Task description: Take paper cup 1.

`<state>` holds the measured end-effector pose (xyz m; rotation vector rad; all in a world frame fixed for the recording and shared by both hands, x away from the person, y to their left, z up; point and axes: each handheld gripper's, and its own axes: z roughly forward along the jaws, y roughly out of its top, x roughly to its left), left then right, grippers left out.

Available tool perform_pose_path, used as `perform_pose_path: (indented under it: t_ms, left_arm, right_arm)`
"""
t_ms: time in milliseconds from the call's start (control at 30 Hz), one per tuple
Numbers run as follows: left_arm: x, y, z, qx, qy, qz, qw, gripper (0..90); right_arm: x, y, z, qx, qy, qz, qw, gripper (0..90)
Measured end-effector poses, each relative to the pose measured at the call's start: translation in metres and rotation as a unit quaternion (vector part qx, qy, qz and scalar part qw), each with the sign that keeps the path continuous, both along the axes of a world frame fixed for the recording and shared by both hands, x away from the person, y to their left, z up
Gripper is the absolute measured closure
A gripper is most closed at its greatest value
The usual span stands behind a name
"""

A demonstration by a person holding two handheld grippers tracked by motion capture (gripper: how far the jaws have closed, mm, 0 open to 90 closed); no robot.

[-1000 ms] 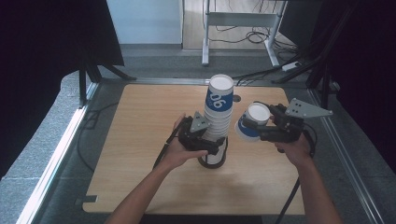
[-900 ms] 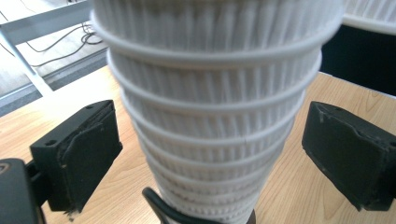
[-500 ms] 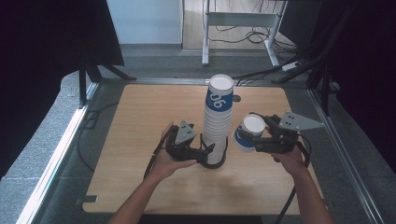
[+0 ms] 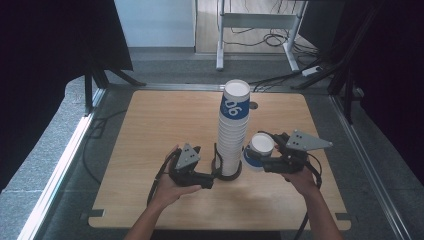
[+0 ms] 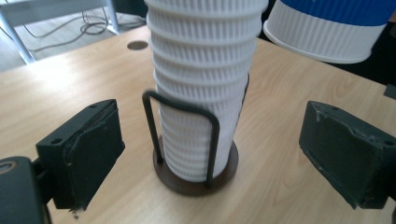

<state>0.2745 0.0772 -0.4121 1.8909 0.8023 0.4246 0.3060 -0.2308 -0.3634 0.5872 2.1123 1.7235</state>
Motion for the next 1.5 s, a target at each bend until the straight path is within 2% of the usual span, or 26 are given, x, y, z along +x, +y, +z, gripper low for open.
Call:
perform_pose_path:
  t_ms: [100, 300, 400, 567, 833, 967, 1133, 1233, 1500]
  left_arm:
    - [-0.005, 0.006, -0.006, 0.0, 0.007, 0.002, 1.0, 6.9]
    - [-0.008, 0.018, -0.016, -0.018, 0.017, 0.019, 0.9995, 9.4]
    - [-0.008, 0.021, -0.02, -0.018, 0.019, 0.022, 0.9994, 9.5]
    - [-0.015, 0.028, -0.022, -0.032, 0.004, 0.03, 0.999, 11.8]
    - [-0.025, 0.037, -0.022, -0.036, 0.0, 0.03, 0.9989, 12.0]
    - [-0.029, 0.038, -0.02, -0.032, -0.006, 0.016, 0.9993, 11.9]
    - [-0.034, 0.038, -0.018, -0.044, -0.005, 0.002, 0.999, 11.9]
    - [-0.038, 0.038, -0.018, -0.042, -0.008, -0.004, 0.9991, 11.9]
    - [-0.043, 0.032, -0.022, -0.034, -0.001, -0.02, 0.9992, 11.9]
  right_arm:
    - [-0.002, 0.005, -0.008, 0.002, 0.004, 0.003, 1.0, 28.6]
    - [-0.005, 0.018, -0.021, -0.005, 0.009, 0.006, 0.9999, 28.7]
    - [-0.007, 0.025, -0.028, -0.012, 0.011, 0.008, 0.9998, 28.6]
    - [-0.01, 0.035, -0.036, -0.016, 0.01, 0.011, 0.9998, 28.7]
    - [-0.017, 0.049, -0.048, -0.007, 0.013, 0.023, 0.9996, 28.6]
    - [-0.02, 0.055, -0.055, -0.002, 0.017, 0.031, 0.9994, 28.6]
    - [-0.022, 0.063, -0.064, -0.003, 0.026, 0.04, 0.9988, 28.6]
    - [-0.024, 0.064, -0.068, 0.005, 0.033, 0.044, 0.9985, 28.6]
    - [-0.026, 0.071, -0.076, 0.0, 0.036, 0.035, 0.9987, 28.6]
